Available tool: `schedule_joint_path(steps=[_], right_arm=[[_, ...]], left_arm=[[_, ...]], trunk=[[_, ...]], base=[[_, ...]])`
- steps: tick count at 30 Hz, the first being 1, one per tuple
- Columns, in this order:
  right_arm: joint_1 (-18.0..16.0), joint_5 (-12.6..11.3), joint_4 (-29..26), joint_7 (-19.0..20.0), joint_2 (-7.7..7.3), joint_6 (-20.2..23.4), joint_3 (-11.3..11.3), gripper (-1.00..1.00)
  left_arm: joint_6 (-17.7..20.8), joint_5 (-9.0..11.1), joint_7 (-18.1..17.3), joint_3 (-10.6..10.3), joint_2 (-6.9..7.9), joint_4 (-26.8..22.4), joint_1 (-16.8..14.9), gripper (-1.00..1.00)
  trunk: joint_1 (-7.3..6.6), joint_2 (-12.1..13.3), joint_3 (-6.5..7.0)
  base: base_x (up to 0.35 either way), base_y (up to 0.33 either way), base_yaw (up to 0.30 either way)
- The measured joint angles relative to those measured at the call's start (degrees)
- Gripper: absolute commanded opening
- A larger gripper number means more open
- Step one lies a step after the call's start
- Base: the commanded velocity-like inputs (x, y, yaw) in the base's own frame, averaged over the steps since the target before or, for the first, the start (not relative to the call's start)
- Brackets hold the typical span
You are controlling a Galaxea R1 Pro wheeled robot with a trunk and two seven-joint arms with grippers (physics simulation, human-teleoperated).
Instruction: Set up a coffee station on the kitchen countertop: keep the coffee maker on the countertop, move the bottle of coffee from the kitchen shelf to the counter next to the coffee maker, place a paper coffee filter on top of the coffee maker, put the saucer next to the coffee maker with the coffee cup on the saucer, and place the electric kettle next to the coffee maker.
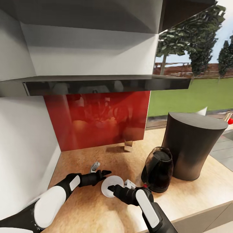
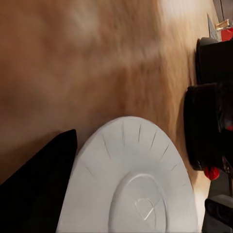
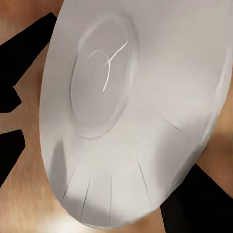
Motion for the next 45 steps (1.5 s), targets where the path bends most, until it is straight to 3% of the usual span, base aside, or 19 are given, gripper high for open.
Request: schedule_joint_path(steps=[10,11,33,35,39,45], right_arm=[[0.0,-0.3,-0.2,0.0,0.00,0.0,0.0,1.00],[0.0,-0.3,-0.2,0.0,0.00,0.0,0.0,-1.00],[0.0,-0.6,-0.7,0.0,0.00,0.0,0.0,-1.00],[0.0,-0.6,-1.6,0.1,0.00,0.0,0.0,-1.00],[0.0,-0.1,-5.5,0.0,0.00,0.1,-0.1,-1.00],[-0.1,-0.1,-6.9,0.0,0.00,0.1,-0.2,-1.00]], left_arm=[[0.1,-0.1,0.0,-0.2,-0.03,0.0,0.0,1.00],[0.1,-0.1,0.0,-0.2,-0.02,0.0,0.0,1.00],[0.3,-0.2,0.0,-0.4,0.58,-0.2,0.0,1.00],[0.3,-0.2,0.0,-0.3,1.41,-0.6,0.0,1.00],[0.4,-0.2,0.1,-0.3,5.32,-1.0,-0.3,1.00],[0.4,-0.3,0.2,-0.4,7.11,-1.9,-0.7,1.00]], trunk=[[0.00,0.0,-0.01],[0.00,0.0,-0.01],[0.00,0.0,-0.01],[0.00,0.0,-0.01],[0.00,0.0,-0.01],[0.00,0.0,-0.01]], base=[[0.000,0.000,0.000],[0.000,0.000,0.000],[0.000,0.000,0.000],[0.000,0.000,0.000],[0.000,0.000,0.000],[0.000,0.000,0.000]])
